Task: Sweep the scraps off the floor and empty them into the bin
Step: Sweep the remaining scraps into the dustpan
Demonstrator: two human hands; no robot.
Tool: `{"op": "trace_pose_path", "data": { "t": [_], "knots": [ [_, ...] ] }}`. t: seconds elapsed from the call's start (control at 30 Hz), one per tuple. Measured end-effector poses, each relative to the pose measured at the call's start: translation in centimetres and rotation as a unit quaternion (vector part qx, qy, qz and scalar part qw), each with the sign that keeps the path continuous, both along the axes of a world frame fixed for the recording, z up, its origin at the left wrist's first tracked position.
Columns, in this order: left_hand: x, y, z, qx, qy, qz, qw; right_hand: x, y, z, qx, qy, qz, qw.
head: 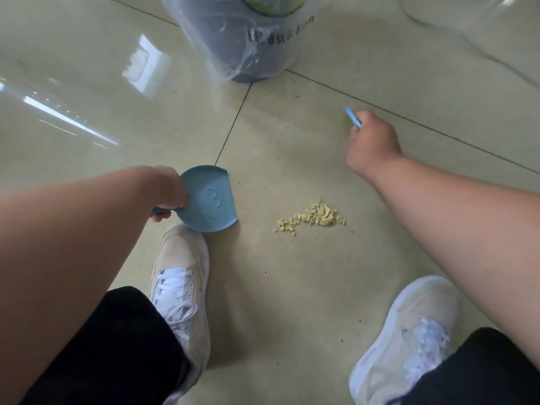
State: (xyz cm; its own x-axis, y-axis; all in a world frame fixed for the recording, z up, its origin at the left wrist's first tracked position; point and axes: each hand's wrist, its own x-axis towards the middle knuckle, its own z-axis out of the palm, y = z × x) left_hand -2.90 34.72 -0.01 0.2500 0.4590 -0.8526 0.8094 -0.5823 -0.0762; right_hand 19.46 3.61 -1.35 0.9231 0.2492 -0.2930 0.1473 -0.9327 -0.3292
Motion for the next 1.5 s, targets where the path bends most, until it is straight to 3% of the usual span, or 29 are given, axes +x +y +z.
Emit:
{"op": "trace_pose_path", "data": {
  "t": [0.27,0.57,0.67,0.77,0.83,0.9,1.07,1.33,1.4,1.5],
  "knots": [
    [0.5,0.6,-0.9,-0.017,-0.011,-0.021,1.000,-2.4,7.5,-1.3,0.032,0.014,0.163,0.986],
    [2.4,0.6,-1.6,-0.035,-0.022,-0.026,0.999,-11.2,1.6,-1.1,0.073,0.060,0.446,0.890],
    [2.4,0.8,-1.8,-0.042,-0.021,-0.020,0.999,-7.3,1.5,-0.7,0.150,0.035,0.351,0.924],
    [2.6,0.8,-2.1,-0.042,-0.011,-0.016,0.999,-0.3,2.6,-0.8,0.082,-0.038,0.203,0.975],
    [2.7,0.7,-2.2,-0.042,0.008,-0.014,0.999,3.2,3.4,-1.4,0.030,-0.057,0.147,0.987],
    [2.6,0.4,-2.5,-0.042,0.017,-0.011,0.999,4.2,4.7,-2.1,0.003,-0.051,0.172,0.984],
    [2.8,-0.6,-2.8,-0.051,0.015,0.004,0.999,-1.2,7.2,-2.4,-0.005,-0.024,0.353,0.935],
    [2.3,-1.0,-2.6,-0.051,-0.005,-0.006,0.999,-12.1,0.3,-1.3,0.073,0.075,0.493,0.864],
    [1.9,-1.1,-2.3,-0.040,-0.008,-0.023,0.999,-11.5,-0.9,-1.3,0.116,0.063,0.484,0.865],
    [1.6,-1.0,-1.6,-0.009,-0.028,-0.051,0.998,-8.0,-1.9,-0.4,0.135,0.024,0.341,0.930]
  ]
}}
